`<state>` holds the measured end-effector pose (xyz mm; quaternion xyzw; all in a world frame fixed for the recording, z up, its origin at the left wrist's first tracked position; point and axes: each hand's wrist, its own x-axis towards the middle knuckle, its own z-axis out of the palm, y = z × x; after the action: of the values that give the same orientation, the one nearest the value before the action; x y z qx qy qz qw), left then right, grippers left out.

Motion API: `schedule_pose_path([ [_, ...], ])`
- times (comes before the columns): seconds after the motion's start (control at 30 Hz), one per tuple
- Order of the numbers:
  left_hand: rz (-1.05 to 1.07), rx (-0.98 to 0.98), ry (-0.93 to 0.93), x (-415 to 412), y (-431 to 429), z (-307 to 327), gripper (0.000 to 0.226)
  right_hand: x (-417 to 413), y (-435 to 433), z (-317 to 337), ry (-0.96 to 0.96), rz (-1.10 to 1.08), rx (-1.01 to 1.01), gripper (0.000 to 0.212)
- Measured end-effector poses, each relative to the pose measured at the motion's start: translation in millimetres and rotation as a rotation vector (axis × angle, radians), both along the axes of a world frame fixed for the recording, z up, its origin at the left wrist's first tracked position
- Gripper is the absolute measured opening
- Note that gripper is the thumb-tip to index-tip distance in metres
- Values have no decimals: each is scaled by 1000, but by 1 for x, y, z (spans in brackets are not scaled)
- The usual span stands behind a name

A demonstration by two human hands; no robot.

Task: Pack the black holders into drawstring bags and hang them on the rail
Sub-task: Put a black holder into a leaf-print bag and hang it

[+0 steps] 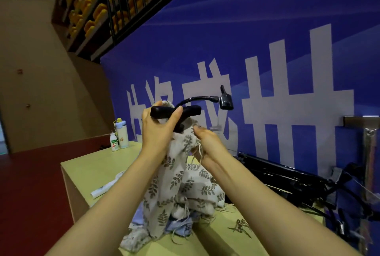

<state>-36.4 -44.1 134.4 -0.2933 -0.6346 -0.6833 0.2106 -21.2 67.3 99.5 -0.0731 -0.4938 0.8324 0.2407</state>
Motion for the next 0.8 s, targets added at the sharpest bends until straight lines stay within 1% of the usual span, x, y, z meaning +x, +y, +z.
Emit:
schedule_pose_path([
  [0.07,0,-59,-1,0,0,-3,33,-1,1,-3,-104,-54,32,17],
  [0.1,8,-88,6,-1,1,-4,42,1,1,-4,-152,-74,53,19],
  [0.13,12,-97,9,-2,2,-5,52,2,2,-5,-168,-85,60,20],
  [0.17,16,-84,4,-4,3,-5,55,3,3,-4,-159,-91,58,20],
  [0.2,12,-59,5,-4,5,-4,51,3,4,-3,-137,-96,49,19],
  [0.27,8,-27,4,-6,8,-1,36,4,7,-1,-52,-84,-20,8],
  [0.33,-10,-8,-27,-5,12,0,28,7,9,-1,-33,-89,-42,12],
  [0.4,-13,1,-56,-1,14,0,24,9,9,-2,-32,-78,-8,10],
  [0.53,36,38,6,8,12,12,21,24,3,7,66,-37,17,24],
  [0.6,66,74,53,17,12,23,22,37,2,17,91,-51,117,28],
  [0.7,122,90,119,34,14,32,22,59,0,31,45,-226,433,38],
  [0.73,137,98,133,42,14,34,22,68,2,34,31,-296,538,39],
  [0.8,162,114,153,56,15,39,19,86,8,37,15,-388,712,33],
])
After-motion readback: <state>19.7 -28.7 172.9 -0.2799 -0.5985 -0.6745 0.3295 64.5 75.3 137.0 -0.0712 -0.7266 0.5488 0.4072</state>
